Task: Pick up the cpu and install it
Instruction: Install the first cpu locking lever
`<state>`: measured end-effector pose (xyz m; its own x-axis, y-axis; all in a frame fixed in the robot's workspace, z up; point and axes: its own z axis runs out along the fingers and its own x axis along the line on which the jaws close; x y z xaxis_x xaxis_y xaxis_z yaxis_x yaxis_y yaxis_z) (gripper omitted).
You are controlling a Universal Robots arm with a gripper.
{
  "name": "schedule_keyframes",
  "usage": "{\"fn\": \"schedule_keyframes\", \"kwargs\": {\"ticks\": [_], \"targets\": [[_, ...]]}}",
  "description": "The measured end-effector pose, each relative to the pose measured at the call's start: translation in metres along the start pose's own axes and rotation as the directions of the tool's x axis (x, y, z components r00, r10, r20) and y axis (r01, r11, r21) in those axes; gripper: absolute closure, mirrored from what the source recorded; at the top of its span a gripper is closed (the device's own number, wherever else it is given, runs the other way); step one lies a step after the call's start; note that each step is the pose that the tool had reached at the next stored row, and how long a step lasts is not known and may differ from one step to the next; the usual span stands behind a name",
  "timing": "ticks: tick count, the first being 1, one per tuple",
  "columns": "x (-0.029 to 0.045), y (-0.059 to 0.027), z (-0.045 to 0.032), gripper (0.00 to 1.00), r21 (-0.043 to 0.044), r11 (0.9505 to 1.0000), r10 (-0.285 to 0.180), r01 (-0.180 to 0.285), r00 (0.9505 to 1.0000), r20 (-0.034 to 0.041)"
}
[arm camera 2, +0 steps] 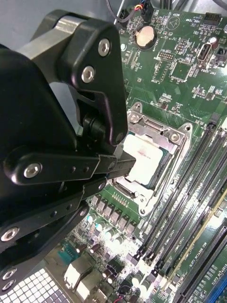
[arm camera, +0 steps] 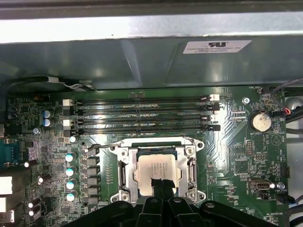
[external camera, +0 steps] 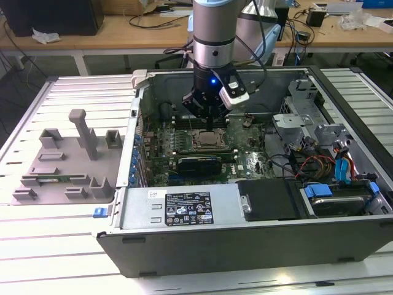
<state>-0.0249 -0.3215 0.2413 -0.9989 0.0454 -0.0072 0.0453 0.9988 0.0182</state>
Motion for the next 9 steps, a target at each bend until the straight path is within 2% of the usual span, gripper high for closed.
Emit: {"fn": "schedule_keyframes", "kwargs": {"ticks": [9], "targets": [[0.0005, 0.0000, 0.0000, 0.89, 0.0001, 1.0000, 0.000, 0.000, 1.0000, 0.0000]]}}
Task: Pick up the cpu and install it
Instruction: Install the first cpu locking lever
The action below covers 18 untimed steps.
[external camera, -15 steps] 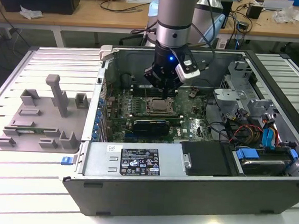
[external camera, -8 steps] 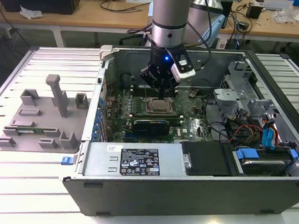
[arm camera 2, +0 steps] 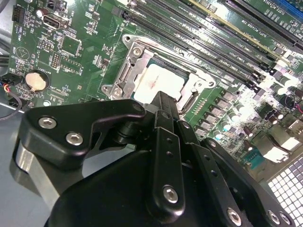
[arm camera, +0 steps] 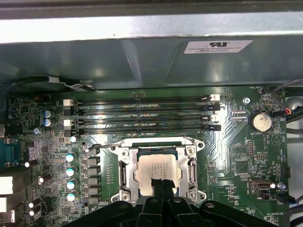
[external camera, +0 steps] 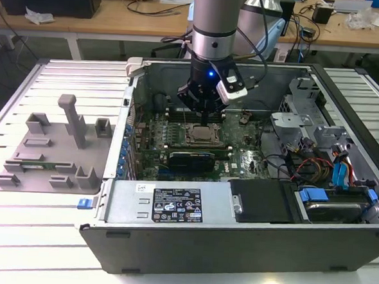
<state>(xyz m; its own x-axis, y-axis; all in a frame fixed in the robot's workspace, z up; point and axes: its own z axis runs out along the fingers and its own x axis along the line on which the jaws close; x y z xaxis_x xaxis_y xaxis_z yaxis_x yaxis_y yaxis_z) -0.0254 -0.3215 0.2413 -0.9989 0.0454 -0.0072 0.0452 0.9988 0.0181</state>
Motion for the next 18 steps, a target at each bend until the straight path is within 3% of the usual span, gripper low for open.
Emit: {"fn": "schedule_keyframes", "kwargs": {"ticks": [3, 8, 14, 18], "targets": [[0.0001, -0.0001, -0.0003, 0.89, 0.0000, 1.0000, 0.000, 0.000, 1.0000, -0.0001], [0.0001, 0.0001, -0.0074, 0.89, 0.0000, 1.0000, 0.000, 0.000, 1.0000, 0.0000], [0.0007, 0.0001, -0.0075, 0.89, -0.0001, 1.0000, 0.000, 0.000, 1.0000, 0.0000], [0.0054, -0.0001, -0.0075, 0.89, -0.0001, 1.0000, 0.000, 0.000, 1.0000, 0.0000]]}}
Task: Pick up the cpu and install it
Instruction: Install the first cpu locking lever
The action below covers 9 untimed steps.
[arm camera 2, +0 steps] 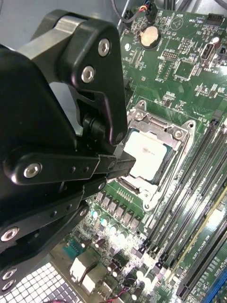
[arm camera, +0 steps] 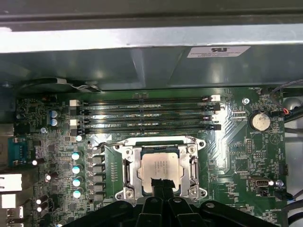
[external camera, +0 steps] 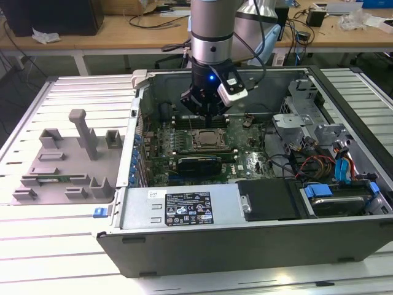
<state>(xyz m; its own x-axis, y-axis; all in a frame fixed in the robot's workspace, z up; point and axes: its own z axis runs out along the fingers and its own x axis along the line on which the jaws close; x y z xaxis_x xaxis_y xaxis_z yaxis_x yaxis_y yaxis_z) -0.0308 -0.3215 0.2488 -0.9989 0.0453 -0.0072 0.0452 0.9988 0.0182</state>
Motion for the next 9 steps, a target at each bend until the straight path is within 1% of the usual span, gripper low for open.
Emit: {"fn": "schedule_keyframes", "kwargs": {"ticks": [3, 9], "targets": [[0.0093, -0.0004, -0.0001, 0.89, 0.0000, 1.0000, 0.000, 0.000, 1.0000, 0.0000], [0.0197, -0.0009, -0.0001, 0.89, -0.0001, 1.0000, 0.000, 0.000, 1.0000, 0.0000]]}}
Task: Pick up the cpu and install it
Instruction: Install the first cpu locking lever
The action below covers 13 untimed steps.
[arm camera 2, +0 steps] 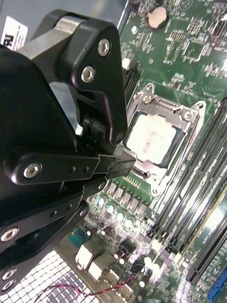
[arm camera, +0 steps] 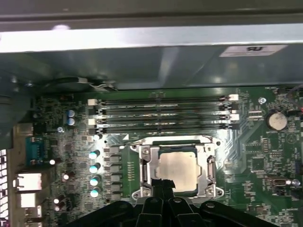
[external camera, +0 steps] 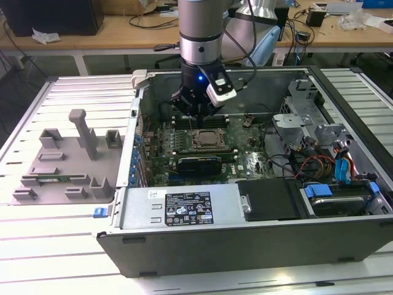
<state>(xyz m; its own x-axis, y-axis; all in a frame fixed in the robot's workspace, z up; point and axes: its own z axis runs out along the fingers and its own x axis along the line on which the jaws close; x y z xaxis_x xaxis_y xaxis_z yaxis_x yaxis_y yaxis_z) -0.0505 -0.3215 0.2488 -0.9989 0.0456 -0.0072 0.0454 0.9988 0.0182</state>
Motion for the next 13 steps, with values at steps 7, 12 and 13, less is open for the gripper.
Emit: {"fn": "schedule_keyframes", "kwargs": {"ticks": [7, 12, 13], "targets": [[0.0032, -0.0002, -0.0015, 0.89, 0.0003, 1.0000, 0.000, 0.000, 1.0000, -0.0002], [0.0031, 0.0001, -0.0140, 0.89, 0.0001, 1.0000, 0.000, 0.000, 1.0000, -0.0001], [0.0031, 0.0001, -0.0150, 0.89, 0.0001, 1.0000, 0.000, 0.000, 1.0000, -0.0001]]}}
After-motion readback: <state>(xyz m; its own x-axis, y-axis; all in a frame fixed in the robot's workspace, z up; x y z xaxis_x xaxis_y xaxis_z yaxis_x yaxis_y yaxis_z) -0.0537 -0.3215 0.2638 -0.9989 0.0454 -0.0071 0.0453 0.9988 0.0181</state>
